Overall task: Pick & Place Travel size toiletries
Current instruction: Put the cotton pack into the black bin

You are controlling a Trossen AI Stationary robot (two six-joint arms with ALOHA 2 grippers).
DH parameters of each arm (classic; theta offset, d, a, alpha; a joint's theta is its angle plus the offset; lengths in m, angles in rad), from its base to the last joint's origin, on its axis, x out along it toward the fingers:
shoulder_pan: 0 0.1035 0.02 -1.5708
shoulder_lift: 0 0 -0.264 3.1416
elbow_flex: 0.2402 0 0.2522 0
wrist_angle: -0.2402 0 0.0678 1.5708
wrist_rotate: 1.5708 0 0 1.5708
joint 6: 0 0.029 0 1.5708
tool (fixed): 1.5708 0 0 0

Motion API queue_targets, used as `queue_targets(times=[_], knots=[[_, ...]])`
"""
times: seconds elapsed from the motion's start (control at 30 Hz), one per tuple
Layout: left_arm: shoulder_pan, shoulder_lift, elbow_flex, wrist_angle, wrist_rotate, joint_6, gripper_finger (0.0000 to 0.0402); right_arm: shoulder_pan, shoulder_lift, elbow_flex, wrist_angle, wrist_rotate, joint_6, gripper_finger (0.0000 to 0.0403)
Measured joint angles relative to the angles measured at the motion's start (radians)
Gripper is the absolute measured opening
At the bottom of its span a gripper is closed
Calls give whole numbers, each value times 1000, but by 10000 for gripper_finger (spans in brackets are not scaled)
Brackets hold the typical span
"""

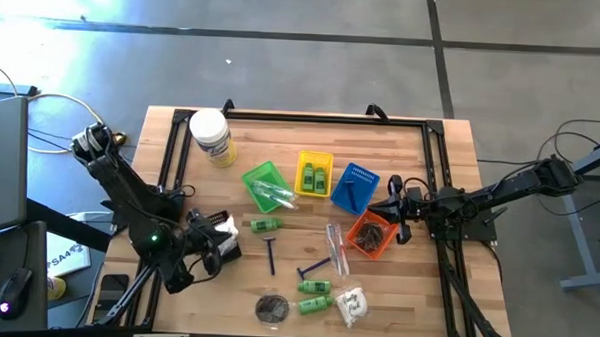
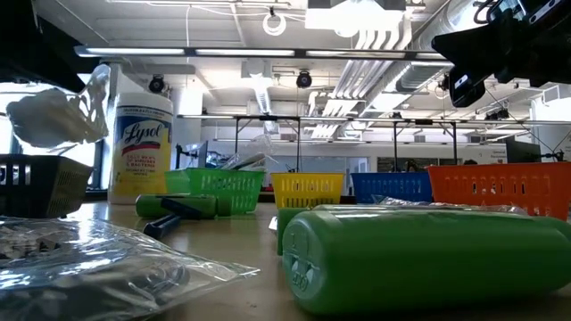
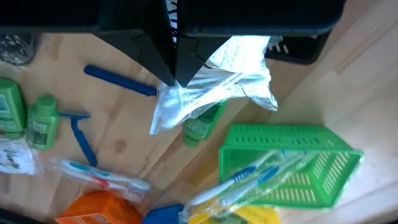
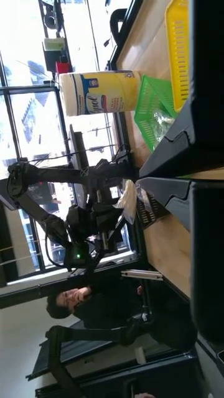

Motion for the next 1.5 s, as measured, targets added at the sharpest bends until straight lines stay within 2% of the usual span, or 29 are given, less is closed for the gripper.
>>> queue_targets(times=[0.17,0.37,0.9,1.07,1.23,1.5], knots=[[-33,0,23,-105,48,-89,1,0,0,0,-14,0,0,3],[-71,0,80,-333,100,-248,1,0,0,0,-19,0,0,3],[-76,173,77,-312,164,-296,1,0,0,0,-19,0,14,3],[-76,199,77,-247,173,-201,7,0,0,0,-15,6,15,3],[-76,203,77,-161,175,-69,68,0,0,0,-11,6,22,3],[-76,203,77,-178,176,-34,194,0,0,0,-11,5,23,3]])
